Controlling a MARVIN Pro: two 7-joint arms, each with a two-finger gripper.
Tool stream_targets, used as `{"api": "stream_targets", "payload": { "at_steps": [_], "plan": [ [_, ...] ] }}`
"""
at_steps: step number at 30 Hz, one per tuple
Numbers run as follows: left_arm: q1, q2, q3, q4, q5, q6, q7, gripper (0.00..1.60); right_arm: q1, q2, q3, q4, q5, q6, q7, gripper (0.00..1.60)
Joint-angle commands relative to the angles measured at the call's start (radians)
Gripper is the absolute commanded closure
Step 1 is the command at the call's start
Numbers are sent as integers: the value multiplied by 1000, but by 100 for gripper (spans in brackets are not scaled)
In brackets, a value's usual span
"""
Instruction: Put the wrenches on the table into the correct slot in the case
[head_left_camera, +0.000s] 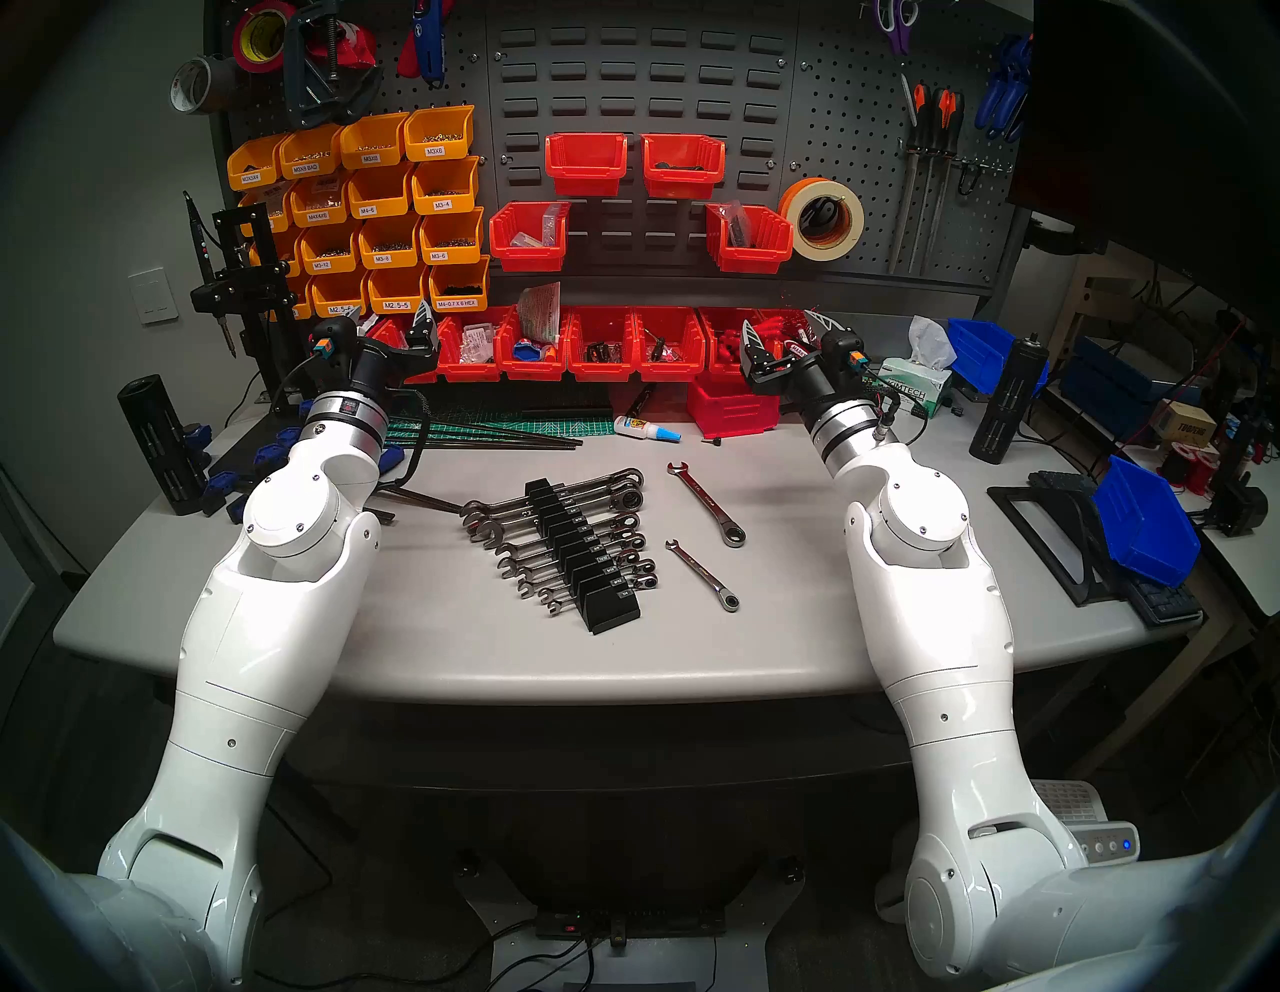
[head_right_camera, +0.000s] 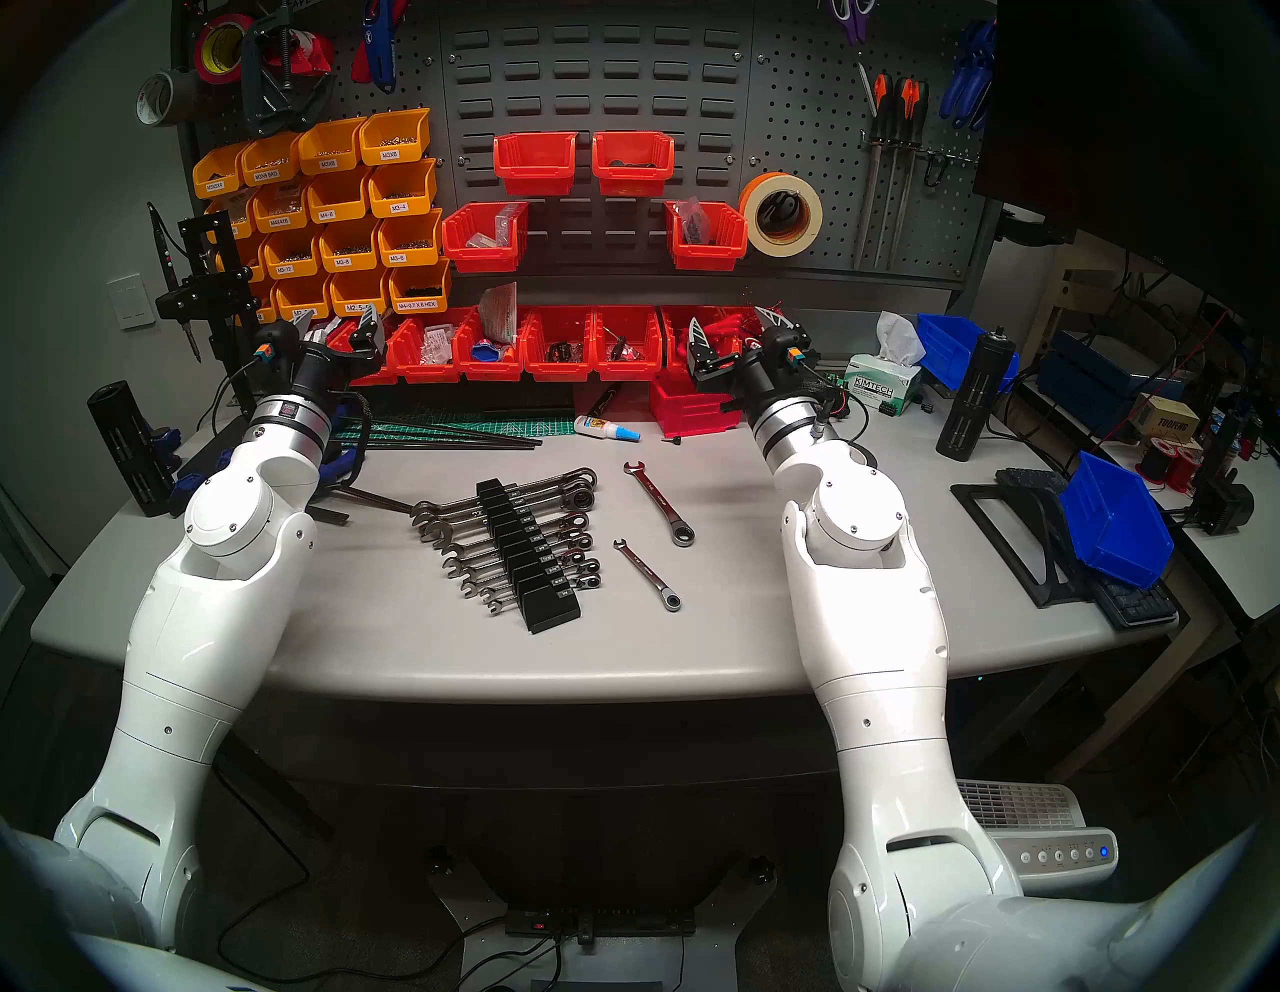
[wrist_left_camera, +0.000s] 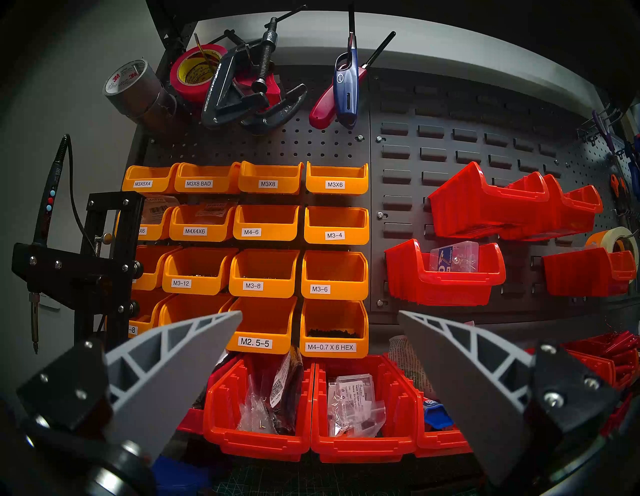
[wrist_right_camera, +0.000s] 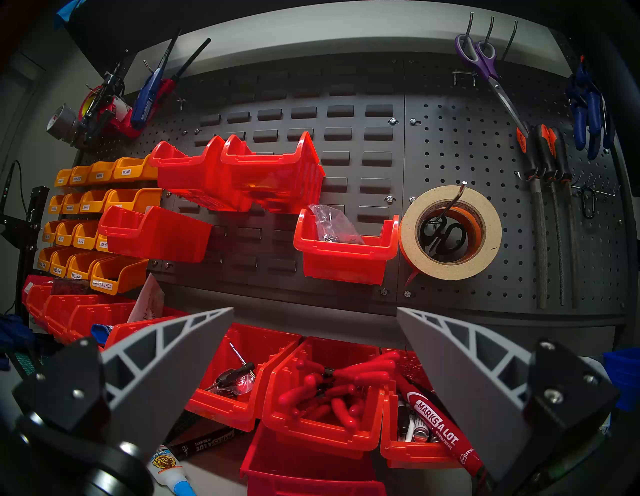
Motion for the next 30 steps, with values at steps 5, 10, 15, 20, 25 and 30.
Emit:
{"api": "stream_targets", "payload": {
  "at_steps": [5, 10, 15, 20, 25, 30],
  "plan": [
    [-30, 1, -7, -26, 0, -9, -1, 0, 26, 78, -17, -121, -8, 143, 101, 0],
    [-30, 1, -7, -25, 0, -9, -1, 0, 22, 120, -18, -173, -11, 246, 167, 0],
    [-30, 1, -7, -26, 0, -9, -1, 0, 8, 147, -4, -230, 0, 345, 217, 0],
    [-30, 1, -7, -26, 0, -9, -1, 0, -39, 164, 23, -308, 34, 484, 270, 0],
    [-31, 1, -7, -26, 0, -9, -1, 0, -52, 175, 35, -322, 59, 560, 298, 0],
    [-31, 1, -7, -26, 0, -9, -1, 0, -46, 201, 16, -316, 62, 668, 328, 0]
  ]
}}
